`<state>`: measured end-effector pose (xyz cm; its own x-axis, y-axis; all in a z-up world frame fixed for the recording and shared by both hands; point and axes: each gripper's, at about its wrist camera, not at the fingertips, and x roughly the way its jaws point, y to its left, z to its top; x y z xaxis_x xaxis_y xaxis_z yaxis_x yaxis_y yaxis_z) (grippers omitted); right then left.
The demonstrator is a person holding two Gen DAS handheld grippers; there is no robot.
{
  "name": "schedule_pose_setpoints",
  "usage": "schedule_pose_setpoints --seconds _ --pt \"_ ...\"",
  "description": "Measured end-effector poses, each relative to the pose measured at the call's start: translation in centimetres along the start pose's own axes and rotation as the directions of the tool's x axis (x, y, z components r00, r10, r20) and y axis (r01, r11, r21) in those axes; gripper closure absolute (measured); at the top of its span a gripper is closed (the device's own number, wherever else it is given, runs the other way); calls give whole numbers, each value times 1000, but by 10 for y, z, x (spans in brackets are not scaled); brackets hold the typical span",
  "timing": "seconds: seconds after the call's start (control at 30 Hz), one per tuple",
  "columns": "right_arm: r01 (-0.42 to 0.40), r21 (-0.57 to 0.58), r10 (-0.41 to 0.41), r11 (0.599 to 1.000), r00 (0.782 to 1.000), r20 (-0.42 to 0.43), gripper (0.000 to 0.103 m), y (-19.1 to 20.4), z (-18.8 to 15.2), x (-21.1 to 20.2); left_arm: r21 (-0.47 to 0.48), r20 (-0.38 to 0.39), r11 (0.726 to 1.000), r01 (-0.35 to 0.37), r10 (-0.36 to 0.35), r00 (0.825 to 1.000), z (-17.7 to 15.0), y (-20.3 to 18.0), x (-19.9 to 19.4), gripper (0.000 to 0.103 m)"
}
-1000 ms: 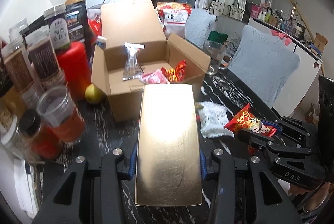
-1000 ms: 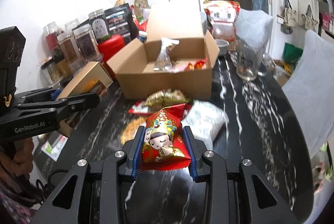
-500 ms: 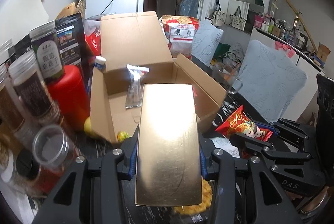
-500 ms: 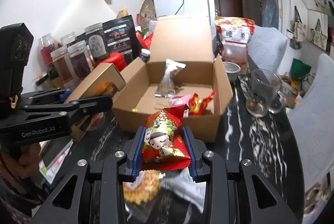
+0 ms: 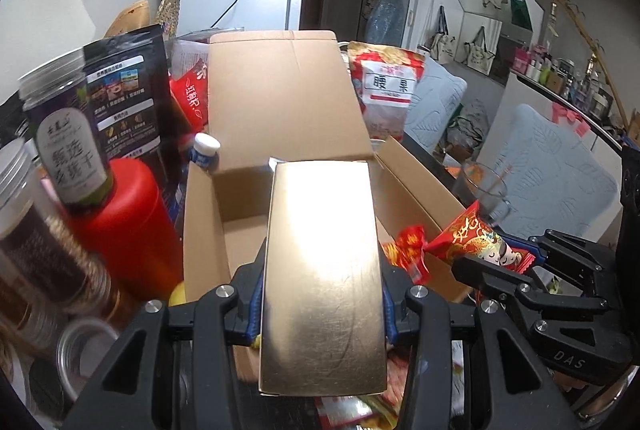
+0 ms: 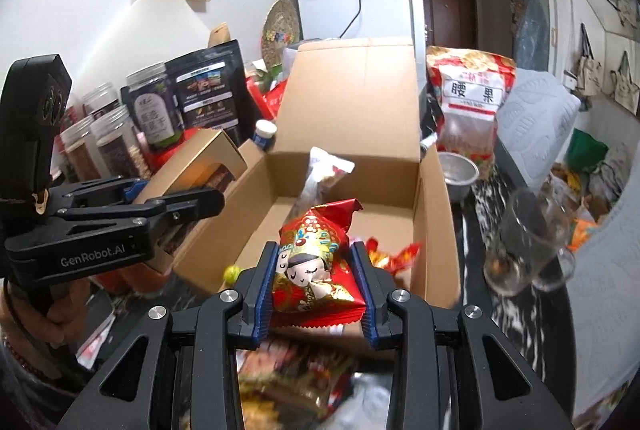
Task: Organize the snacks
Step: 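Carry the gold box and red cartoon packet over the cardboard box, then lower both items into the box and open both grippers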
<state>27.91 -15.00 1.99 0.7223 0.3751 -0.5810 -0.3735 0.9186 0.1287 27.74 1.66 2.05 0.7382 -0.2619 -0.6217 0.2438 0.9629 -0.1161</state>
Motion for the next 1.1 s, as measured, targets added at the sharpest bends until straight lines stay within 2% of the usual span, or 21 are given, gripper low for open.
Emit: schedule_pose_setpoints --seconds 0.17,0.43,0.7,0.87,1.1 --pt "2 -7 -2 1000 1000 10 68 -7 19 21 -29 17 1000 -8 9 1000 17 8 17 59" --pt "11 7 -11 1000 1000 25 68 -21 46 53 -52 38 996 -72 74 997 46 20 45 59" --pt "-17 34 17 999 1000 -4 68 -31 63 84 -50 -10 993 -108 107 994 57 30 74 59" --pt "-11 28 13 1000 998 -55 68 -32 59 103 -38 -82 992 -117 113 990 51 30 96 59" --pt "22 23 -18 999 990 -143 68 -33 46 129 -7 -168 990 -141 138 976 38 26 123 59"
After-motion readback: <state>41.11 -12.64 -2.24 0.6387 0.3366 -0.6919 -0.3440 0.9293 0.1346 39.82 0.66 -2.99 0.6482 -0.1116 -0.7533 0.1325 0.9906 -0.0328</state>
